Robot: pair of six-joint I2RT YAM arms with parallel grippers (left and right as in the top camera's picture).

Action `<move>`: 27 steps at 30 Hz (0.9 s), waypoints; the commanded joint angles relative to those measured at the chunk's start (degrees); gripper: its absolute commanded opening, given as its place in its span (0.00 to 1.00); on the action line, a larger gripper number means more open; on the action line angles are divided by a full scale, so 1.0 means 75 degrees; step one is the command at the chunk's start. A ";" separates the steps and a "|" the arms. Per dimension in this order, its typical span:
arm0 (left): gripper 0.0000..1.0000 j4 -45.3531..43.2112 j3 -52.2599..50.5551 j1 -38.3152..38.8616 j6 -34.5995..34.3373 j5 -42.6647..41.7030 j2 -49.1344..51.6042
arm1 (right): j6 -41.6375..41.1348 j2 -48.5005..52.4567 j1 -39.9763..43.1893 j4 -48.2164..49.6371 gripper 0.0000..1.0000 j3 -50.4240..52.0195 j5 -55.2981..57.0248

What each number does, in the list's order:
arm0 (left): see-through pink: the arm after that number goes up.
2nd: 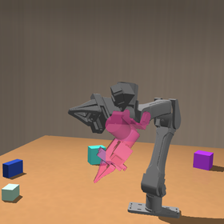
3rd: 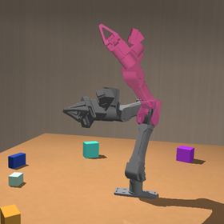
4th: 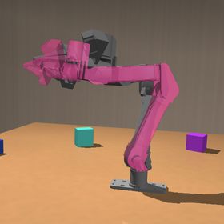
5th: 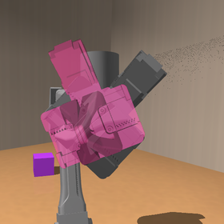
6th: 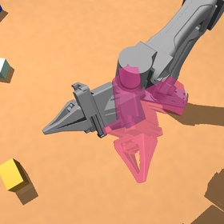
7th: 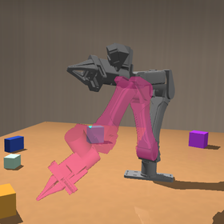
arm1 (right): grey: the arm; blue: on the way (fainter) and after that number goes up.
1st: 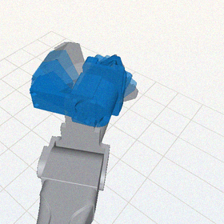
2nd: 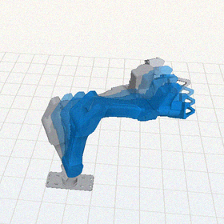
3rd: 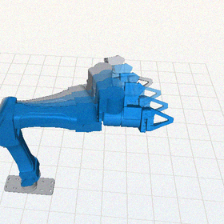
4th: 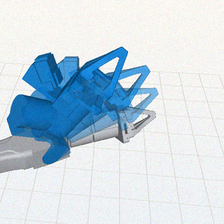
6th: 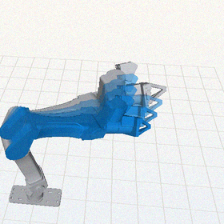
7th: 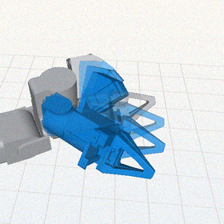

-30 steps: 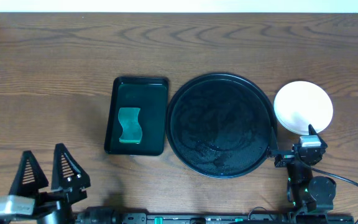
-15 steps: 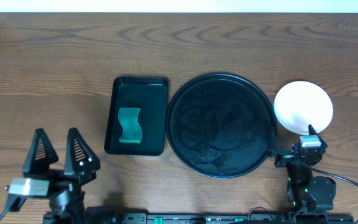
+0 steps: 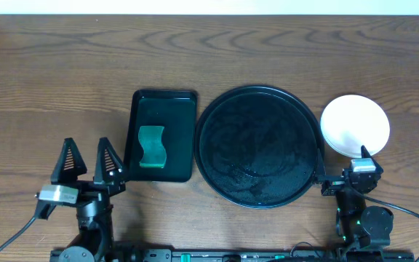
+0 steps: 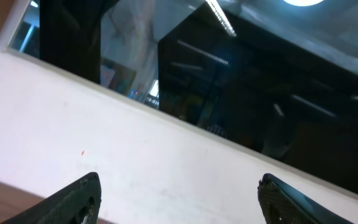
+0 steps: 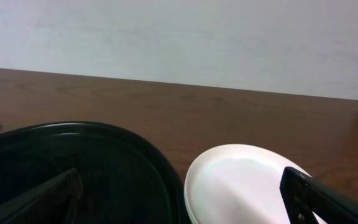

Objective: Clean dirty plates on tray and stack at the side

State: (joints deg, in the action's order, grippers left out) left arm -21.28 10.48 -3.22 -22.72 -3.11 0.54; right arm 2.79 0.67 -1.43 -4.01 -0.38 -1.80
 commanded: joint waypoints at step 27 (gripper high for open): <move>0.81 0.1775 -0.1367 0.0026 0.0501 -0.0099 -0.0058 | 0.0093 -0.0047 -0.0122 -0.0029 0.99 0.0009 0.0032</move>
State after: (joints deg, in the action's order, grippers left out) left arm -10.59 0.40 -3.22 -22.00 -3.11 0.54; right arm 2.79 0.69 -1.43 -3.99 -0.38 -1.69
